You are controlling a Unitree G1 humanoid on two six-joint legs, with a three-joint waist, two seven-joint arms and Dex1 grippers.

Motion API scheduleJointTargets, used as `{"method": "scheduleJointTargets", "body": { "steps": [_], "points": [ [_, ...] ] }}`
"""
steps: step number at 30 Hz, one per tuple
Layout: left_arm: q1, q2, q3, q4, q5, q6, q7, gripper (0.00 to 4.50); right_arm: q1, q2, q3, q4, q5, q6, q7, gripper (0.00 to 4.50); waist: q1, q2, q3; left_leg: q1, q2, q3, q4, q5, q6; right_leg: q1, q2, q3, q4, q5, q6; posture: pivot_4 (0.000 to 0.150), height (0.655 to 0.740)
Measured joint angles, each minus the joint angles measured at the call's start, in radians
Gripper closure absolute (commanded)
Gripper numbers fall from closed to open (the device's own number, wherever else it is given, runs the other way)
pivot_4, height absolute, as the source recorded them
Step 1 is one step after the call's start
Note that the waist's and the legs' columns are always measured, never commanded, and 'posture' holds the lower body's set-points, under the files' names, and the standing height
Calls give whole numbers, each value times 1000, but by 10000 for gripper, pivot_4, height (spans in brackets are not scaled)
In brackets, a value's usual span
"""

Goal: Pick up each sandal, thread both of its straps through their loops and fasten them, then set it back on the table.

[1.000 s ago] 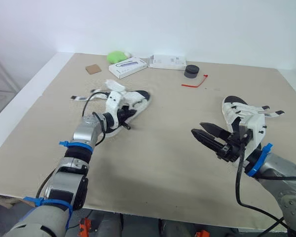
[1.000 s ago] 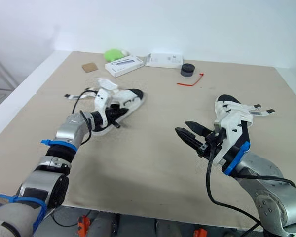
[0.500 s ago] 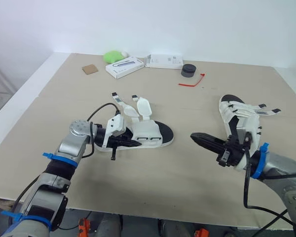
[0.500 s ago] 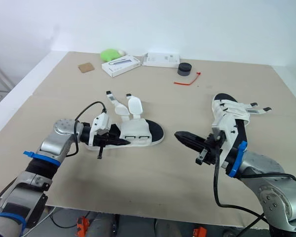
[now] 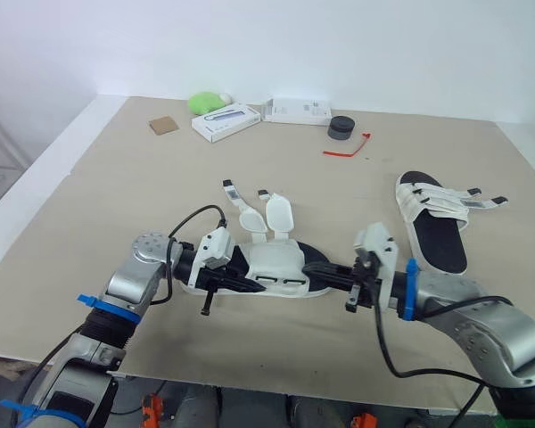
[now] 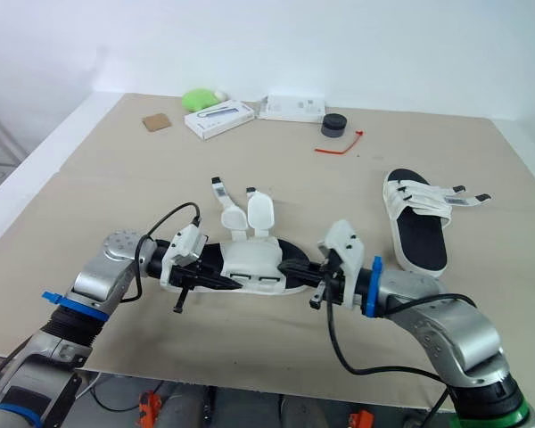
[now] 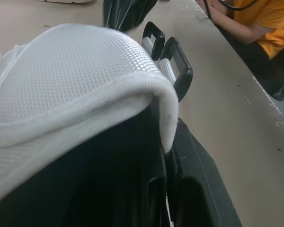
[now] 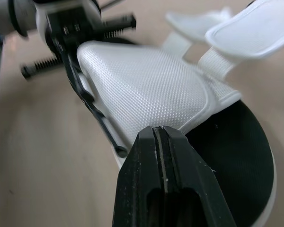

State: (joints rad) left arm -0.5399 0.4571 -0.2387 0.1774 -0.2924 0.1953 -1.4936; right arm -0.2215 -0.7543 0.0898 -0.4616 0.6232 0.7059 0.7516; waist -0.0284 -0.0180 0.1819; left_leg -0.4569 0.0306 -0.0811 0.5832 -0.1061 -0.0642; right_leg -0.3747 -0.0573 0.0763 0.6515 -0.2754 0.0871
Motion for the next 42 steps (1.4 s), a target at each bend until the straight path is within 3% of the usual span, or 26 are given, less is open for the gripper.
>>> {"method": "scheduleJointTargets", "body": {
  "steps": [13,24,42],
  "points": [
    [1,22,-21,4,-2,-68,-109,45000,22,-146,-114,56,-9,-35,207,44506,3,0,0,0,1,0,0,0,0,0,0,-1,0,0,0,1500,7400],
    [-21,-14,-41,56,3,-119,-111,45000,-52,-19,59,98,-82,-45,209,44506,5,1,0,0,0,0,3,0,0,1,0,-1,0,0,3,1500,7400],
    [-113,-83,-40,291,47,-248,-122,45000,-208,111,126,344,-186,-73,317,44506,4,12,-7,7,1,1,2,4,6,1,-2,-3,0,8,4,1500,7400]
  ]
}}
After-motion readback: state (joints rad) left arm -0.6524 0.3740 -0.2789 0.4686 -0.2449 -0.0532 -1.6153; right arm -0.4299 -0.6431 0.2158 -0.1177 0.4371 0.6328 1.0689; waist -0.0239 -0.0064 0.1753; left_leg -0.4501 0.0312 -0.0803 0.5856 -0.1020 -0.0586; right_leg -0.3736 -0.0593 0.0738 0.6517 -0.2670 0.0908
